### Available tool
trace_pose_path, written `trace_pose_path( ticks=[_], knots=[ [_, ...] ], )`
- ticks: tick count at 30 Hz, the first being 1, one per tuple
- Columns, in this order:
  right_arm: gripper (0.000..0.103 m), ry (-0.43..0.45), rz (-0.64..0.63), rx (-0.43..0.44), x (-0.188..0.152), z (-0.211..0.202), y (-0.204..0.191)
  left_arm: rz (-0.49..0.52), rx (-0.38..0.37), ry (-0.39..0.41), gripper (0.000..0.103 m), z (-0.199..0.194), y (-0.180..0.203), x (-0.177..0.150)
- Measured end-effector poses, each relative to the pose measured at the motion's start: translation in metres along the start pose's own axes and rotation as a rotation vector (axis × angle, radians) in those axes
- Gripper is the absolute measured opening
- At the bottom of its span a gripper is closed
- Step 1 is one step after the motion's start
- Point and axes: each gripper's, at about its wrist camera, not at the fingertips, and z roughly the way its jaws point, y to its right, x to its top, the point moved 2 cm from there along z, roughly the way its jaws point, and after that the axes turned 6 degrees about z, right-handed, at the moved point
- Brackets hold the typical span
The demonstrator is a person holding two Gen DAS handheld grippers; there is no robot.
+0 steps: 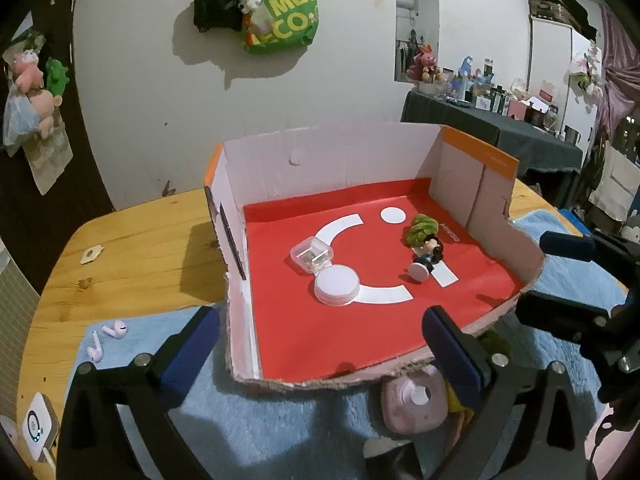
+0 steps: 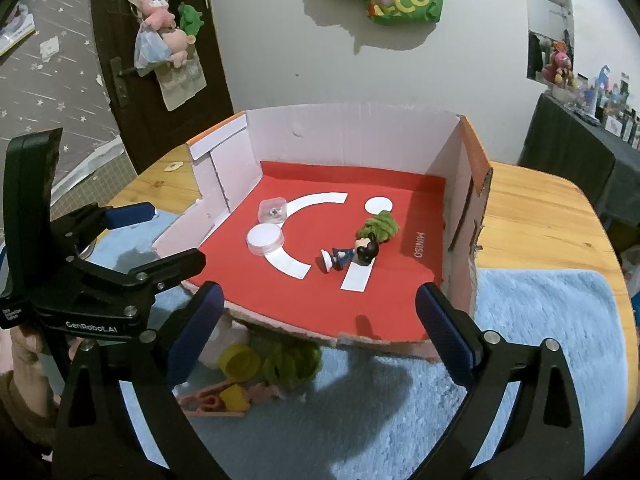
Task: Organize objects
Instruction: 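Open both tools, releasing lid and figurine, and withdraw them from the box, then grasp black-and-white plush with left tool while right tool grasps green fuzzy ball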
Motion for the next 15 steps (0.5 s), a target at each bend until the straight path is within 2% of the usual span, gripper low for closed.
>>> trace_pose_path(
  ticks=[15],
  knots=[
    [0.098, 0.021, -0.002, -0.002, -0.015, -0.023, -0.006, -0.008, -0.026, -0.013, 0.103, -0.018, 0.005, -0.019]
  ],
)
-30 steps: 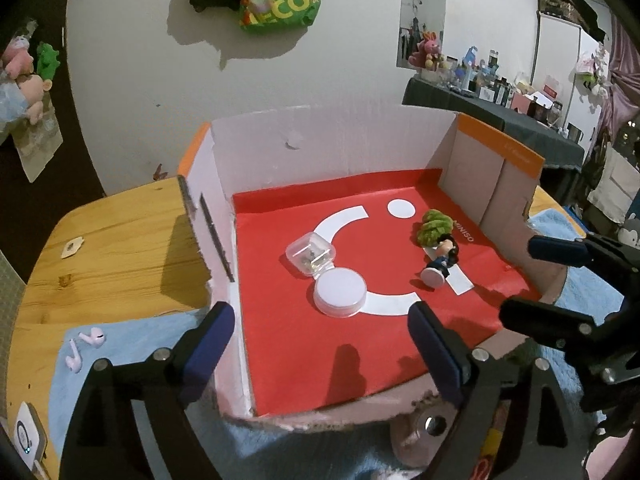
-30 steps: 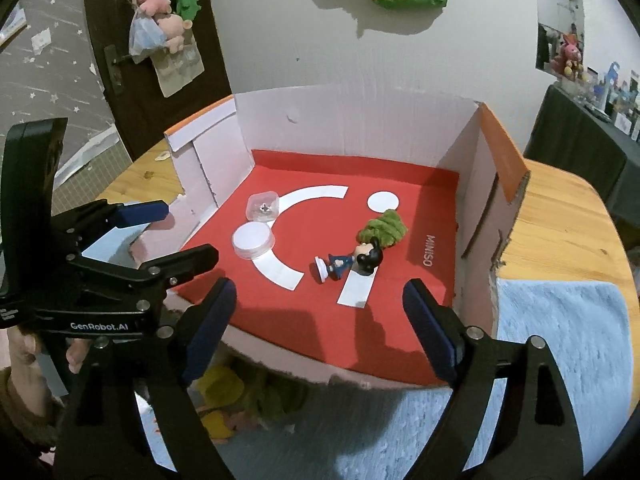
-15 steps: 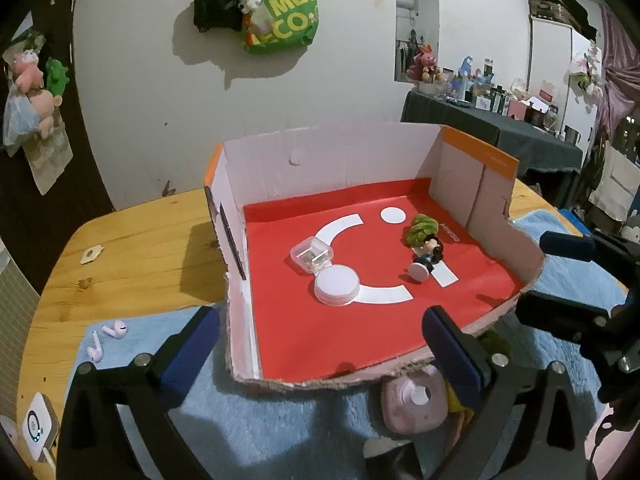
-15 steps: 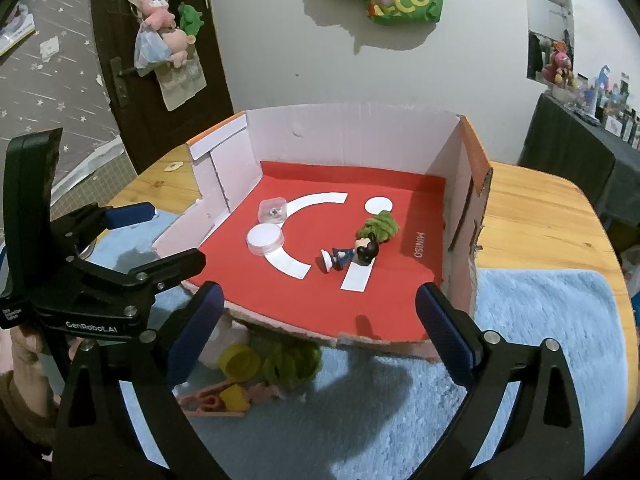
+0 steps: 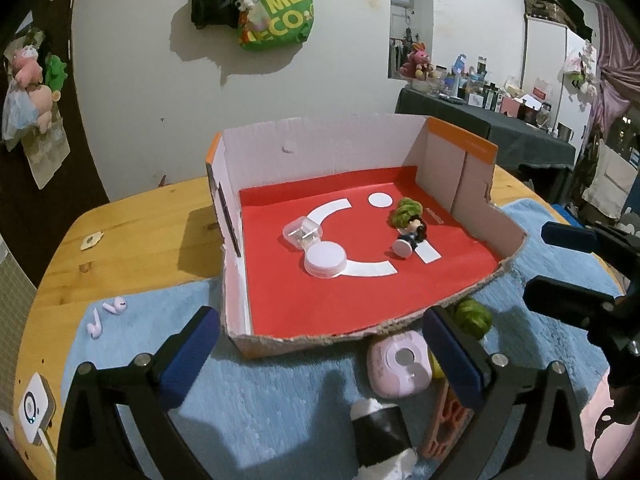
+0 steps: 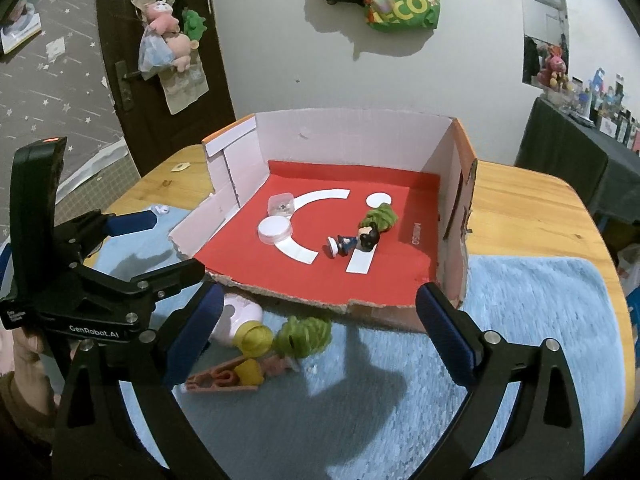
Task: Organize objects
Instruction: 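Grasp black-and-white plush with left tool while right tool grasps green fuzzy ball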
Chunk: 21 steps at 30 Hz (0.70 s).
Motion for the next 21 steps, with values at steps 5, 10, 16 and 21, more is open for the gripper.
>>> trace_pose_path(
  ticks=[5, 10, 16, 21],
  knots=[
    [0.098, 0.001, 0.003, -0.001, -0.005, -0.005, -0.001, -0.008, -0.004, -0.008, 0.103, -0.004, 0.001, -0.006],
    [0.098, -0.001, 0.009, 0.000, -0.010, -0.008, -0.001, -0.016, -0.011, -0.016, 0.103, -0.007, 0.002, -0.012],
    [0.098, -0.010, 0.017, 0.003, -0.019, -0.010, -0.001, -0.024, -0.021, -0.029, 0.103, -0.009, 0.004, -0.021],
    [0.098, -0.021, 0.014, 0.003, -0.026, -0.010, -0.002, -0.027, -0.025, -0.038, 0.103, -0.010, 0.005, -0.027]
  ],
)
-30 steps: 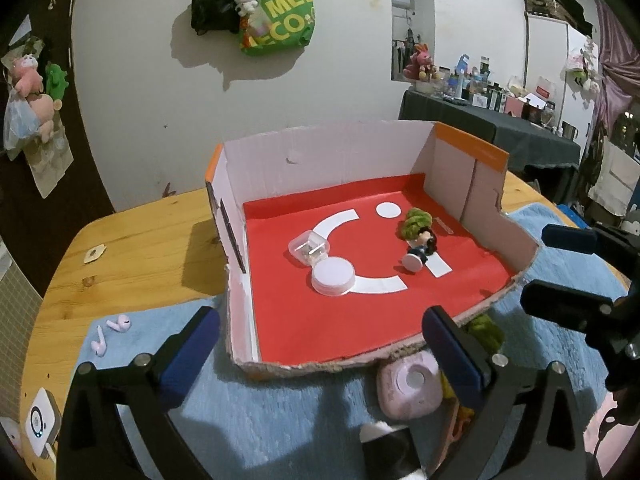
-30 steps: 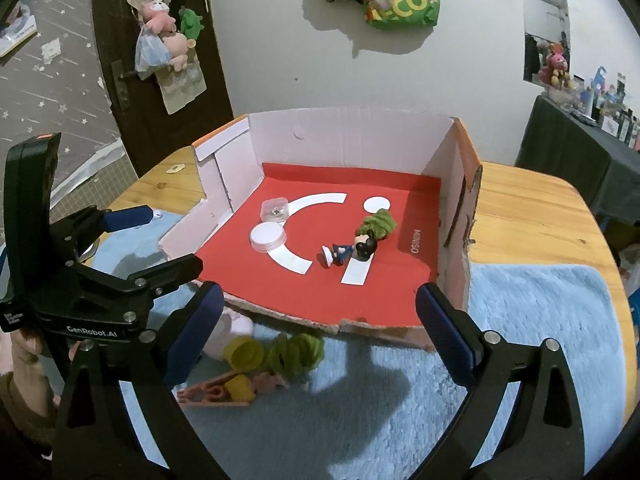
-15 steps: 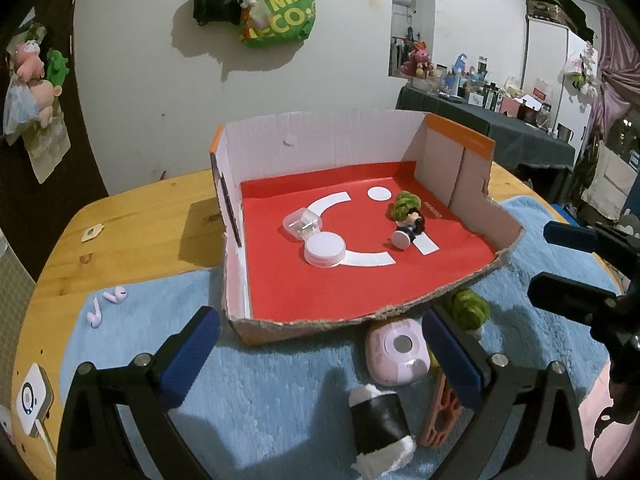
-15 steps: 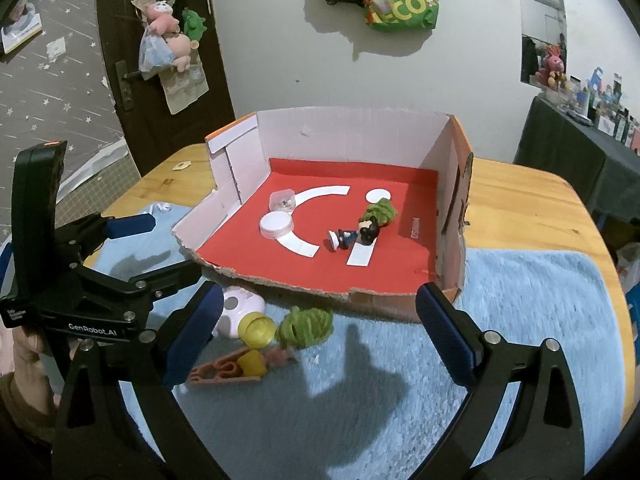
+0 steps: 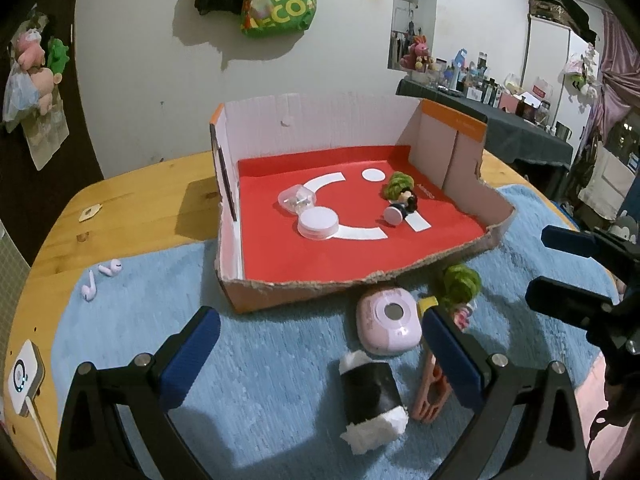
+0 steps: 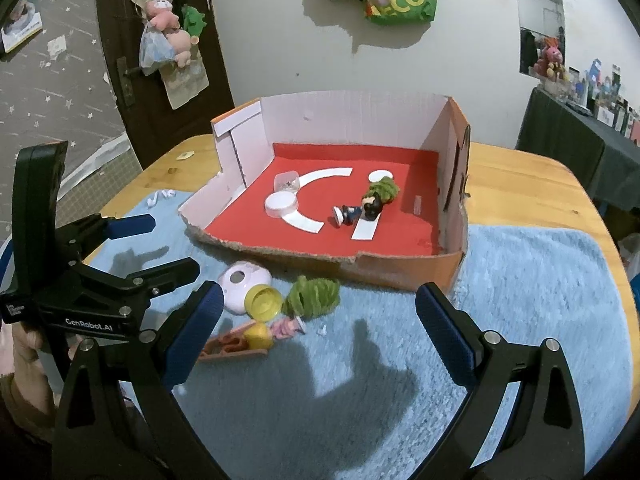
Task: Organize objects
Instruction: 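Grasp black-and-white plush with left tool while right tool grasps green fuzzy ball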
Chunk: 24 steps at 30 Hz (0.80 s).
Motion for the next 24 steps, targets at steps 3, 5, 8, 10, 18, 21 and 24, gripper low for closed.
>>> trace_pose_path(
  ticks=[3, 5, 8, 10, 18, 21, 24],
  knots=[
    [0.098, -0.009, -0.003, 0.003, -0.005, 0.001, -0.001, 0.000, -0.001, -0.004, 0.103, 0.000, 0.001, -0.003],
    [0.098, -0.013, -0.005, 0.003, -0.008, 0.001, -0.002, -0.001, -0.003, -0.007, 0.103, -0.001, 0.002, -0.006],
    [0.097, -0.019, -0.015, -0.002, -0.011, 0.003, -0.004, 0.000, -0.007, -0.014, 0.103, -0.001, 0.003, -0.010],
    [0.087, -0.023, -0.019, -0.003, -0.014, 0.004, -0.005, 0.005, -0.006, -0.017, 0.103, -0.001, 0.004, -0.013],
    [0.064, -0.060, -0.023, -0.007, -0.020, 0.018, -0.004, 0.032, -0.017, -0.028, 0.097, 0.000, 0.013, -0.022],
    [0.060, -0.065, -0.016, -0.007, -0.019, 0.024, -0.002, 0.046, -0.028, -0.046, 0.089, 0.004, 0.016, -0.026],
    [0.060, -0.071, -0.003, -0.002, -0.018, 0.029, 0.001, 0.050, -0.038, -0.060, 0.083, 0.007, 0.018, -0.030]
  ],
)
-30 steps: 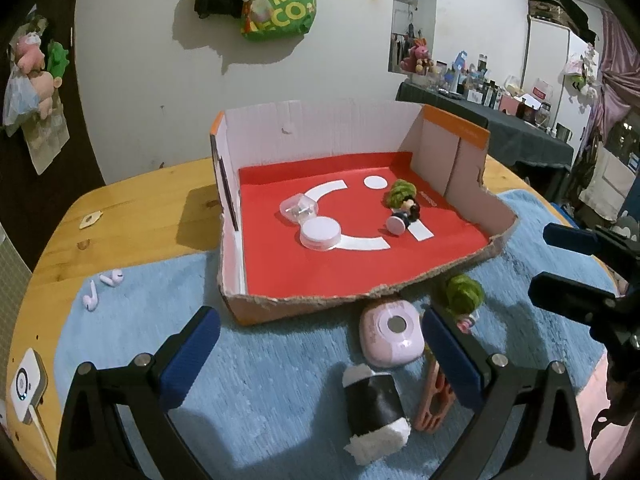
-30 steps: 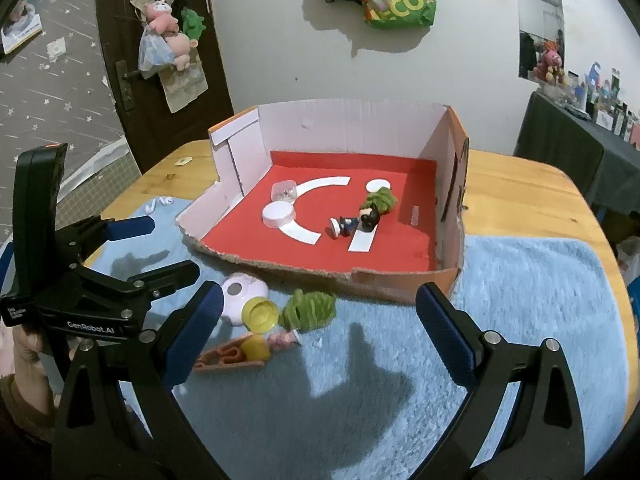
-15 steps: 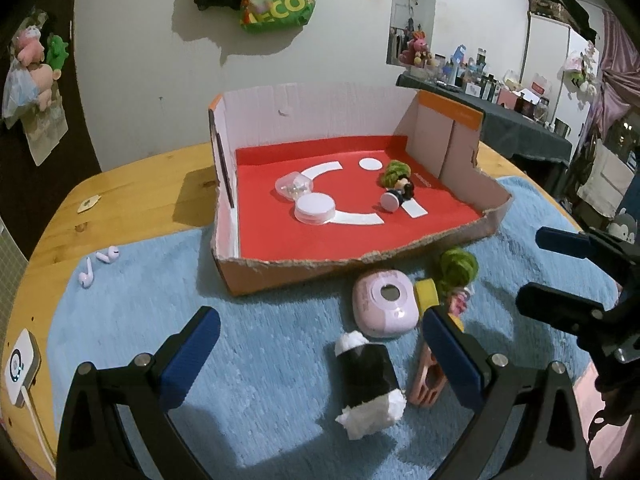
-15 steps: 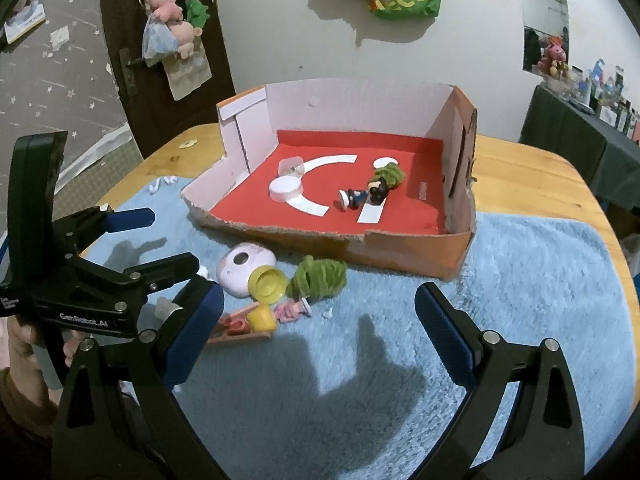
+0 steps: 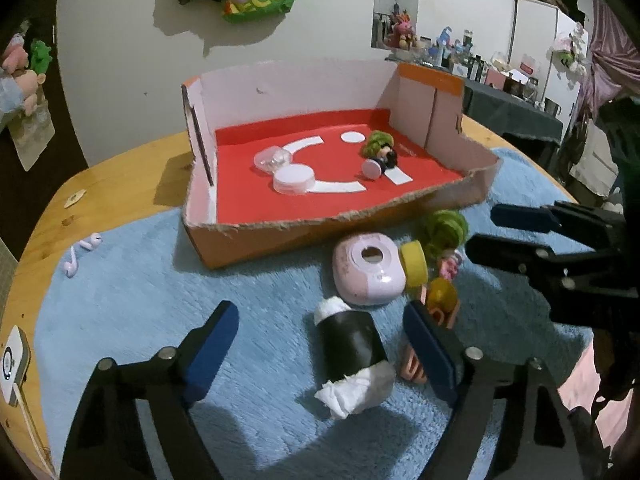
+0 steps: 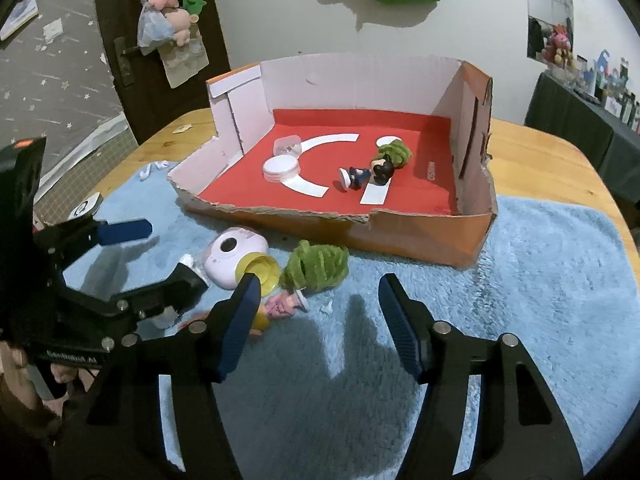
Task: Organize objects
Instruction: 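Grasp black-and-white plush with left tool while right tool grasps green fuzzy ball, then lift plush with left tool while right tool carries green ball toward the box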
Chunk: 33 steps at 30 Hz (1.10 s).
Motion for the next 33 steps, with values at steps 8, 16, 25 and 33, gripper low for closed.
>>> trace_pose_path(
  ticks=[8, 16, 25, 33],
  knots=[
    [0.057, -0.014, 0.012, 0.016, 0.003, 0.012, 0.002, -0.009, -0.030, -0.027, 0.066, 0.007, -0.002, -0.006],
    [0.055, -0.024, 0.011, 0.017, 0.006, 0.023, 0.001, -0.003, -0.060, -0.037, 0.060, 0.010, 0.002, -0.012],
    [0.042, -0.056, 0.063, 0.055, 0.007, 0.035, 0.009, -0.004, -0.074, -0.036, 0.050, 0.010, 0.005, -0.015],
    [0.035, -0.052, 0.072, 0.077, 0.006, 0.033, 0.009, 0.017, -0.079, -0.029, 0.037, 0.007, 0.009, -0.015]
  ],
)
